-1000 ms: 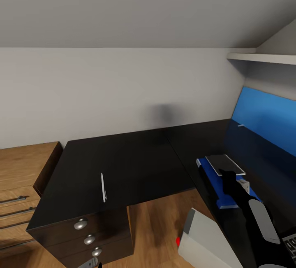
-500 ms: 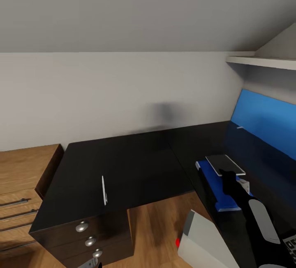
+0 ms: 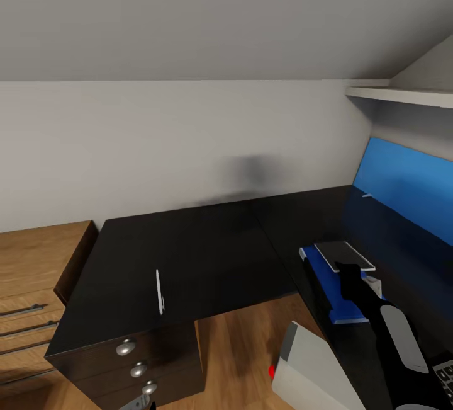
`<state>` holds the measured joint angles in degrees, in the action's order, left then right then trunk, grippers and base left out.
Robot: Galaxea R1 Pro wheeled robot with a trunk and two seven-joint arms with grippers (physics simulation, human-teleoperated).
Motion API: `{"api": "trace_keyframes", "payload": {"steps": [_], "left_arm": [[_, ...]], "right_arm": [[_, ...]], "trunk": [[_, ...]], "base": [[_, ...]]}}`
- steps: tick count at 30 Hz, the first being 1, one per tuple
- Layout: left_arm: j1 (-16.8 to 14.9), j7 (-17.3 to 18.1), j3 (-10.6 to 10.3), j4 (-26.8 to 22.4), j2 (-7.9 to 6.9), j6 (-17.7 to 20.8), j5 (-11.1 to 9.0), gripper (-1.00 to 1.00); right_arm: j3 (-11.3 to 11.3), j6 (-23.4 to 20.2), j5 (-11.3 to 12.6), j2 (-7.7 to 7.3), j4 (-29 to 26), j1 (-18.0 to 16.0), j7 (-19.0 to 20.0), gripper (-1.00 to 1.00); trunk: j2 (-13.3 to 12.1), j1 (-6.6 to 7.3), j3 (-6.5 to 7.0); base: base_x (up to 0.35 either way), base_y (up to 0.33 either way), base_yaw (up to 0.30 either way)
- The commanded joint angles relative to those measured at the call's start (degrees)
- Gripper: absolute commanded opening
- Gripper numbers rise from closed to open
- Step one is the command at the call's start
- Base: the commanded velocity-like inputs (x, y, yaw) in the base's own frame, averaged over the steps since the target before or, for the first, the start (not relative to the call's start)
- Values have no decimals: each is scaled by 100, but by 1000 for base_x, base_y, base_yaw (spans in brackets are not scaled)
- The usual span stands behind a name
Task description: In the bedroom, organize the workspace by keeping the computer under the desk, ensuring the monitor is on the desk, placing the keyboard on the desk next to the monitor, placing the mouse on the desk next to the keyboard, moving the folder from the swivel chair onto the desk next to the mouse, stacking the notebook on top of the folder with the pen on top of the notebook, and positioning the swivel chair next to the desk.
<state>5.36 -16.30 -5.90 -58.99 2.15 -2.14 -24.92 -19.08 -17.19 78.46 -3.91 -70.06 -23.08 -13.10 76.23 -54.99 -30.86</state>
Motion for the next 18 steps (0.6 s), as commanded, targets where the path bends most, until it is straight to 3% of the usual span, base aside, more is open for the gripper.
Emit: {"api": "trace_keyframes", "payload": {"steps": [1,18], "left_arm": [[0,-31,-17,-7,-3,-23,-59,100],[0,-31,-17,-7,-3,-23,-57,100]], "right_arm": [[-8,-20,61,2,-9,-3,-73,-100],[4,-21,76,4,-8,-3,-362,-100]], "trunk": [[3,0,-5],[3,0,-5]], "base": [[0,0,0],[0,0,0]]}}
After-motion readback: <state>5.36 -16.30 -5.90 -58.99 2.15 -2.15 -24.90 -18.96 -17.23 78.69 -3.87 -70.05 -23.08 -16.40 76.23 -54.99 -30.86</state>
